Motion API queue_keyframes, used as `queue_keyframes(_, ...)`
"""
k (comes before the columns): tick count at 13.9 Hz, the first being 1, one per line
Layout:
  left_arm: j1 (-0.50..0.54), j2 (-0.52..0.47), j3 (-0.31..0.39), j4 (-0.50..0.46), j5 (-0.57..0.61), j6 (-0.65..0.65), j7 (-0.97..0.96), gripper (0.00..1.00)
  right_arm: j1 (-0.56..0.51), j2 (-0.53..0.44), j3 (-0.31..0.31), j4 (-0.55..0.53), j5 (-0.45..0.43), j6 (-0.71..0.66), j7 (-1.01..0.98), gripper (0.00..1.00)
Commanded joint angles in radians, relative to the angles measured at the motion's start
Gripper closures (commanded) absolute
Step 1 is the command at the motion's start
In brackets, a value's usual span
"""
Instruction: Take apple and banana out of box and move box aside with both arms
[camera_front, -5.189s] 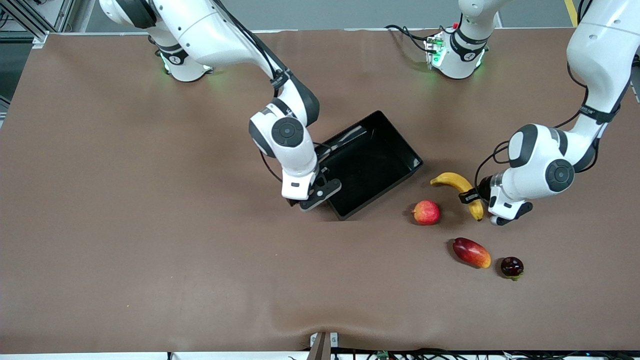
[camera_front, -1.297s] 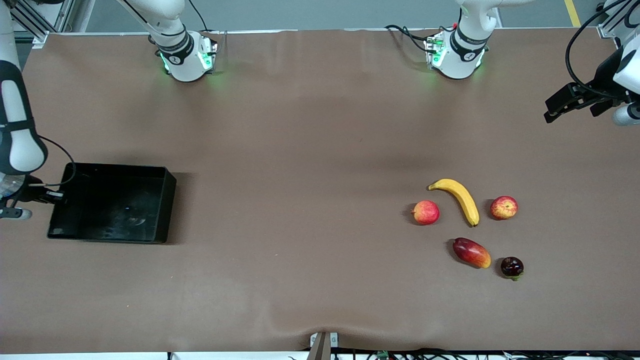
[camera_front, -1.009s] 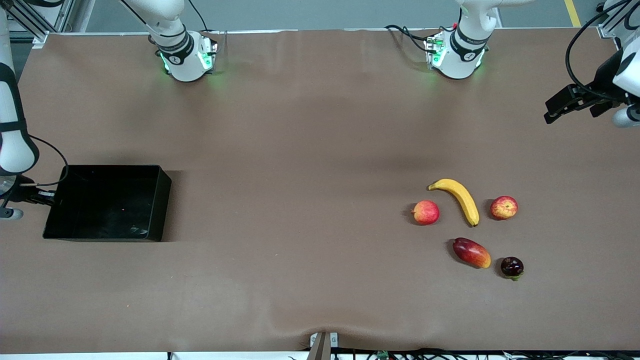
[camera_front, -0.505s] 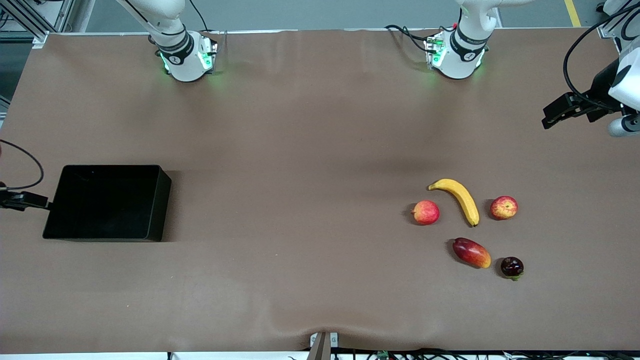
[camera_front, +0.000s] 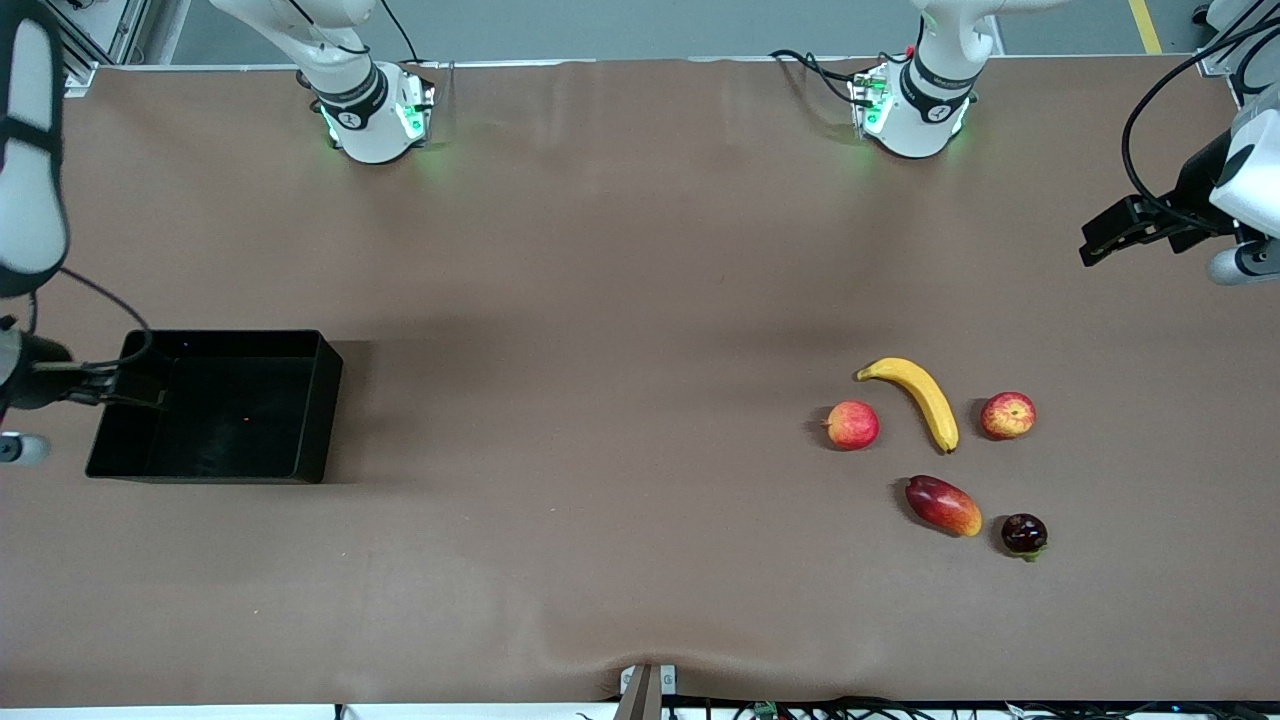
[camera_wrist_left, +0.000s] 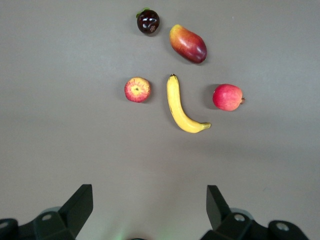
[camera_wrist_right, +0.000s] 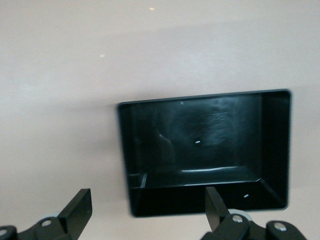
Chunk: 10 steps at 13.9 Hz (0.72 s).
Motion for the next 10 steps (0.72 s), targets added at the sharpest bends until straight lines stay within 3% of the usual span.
queue_keyframes(1, -0.003, 0.002, 0.0, 0.003, -0.004, 0.018, 0.01, 0.0, 0.065, -0.161, -0.007, -0.133, -0.019, -0.009, 0.076, 0.0)
queue_keyframes(5, -0.003, 0.005, 0.0, 0.003, -0.004, 0.035, 0.01, 0.0, 0.108, -0.247, -0.002, -0.124, -0.004, -0.115, 0.096, 0.0)
queue_keyframes(10, 0.001, 0.003, 0.0, 0.012, -0.003, 0.039, 0.014, 0.0, 0.102, -0.266, -0.007, -0.058, 0.024, -0.227, 0.077, 0.0)
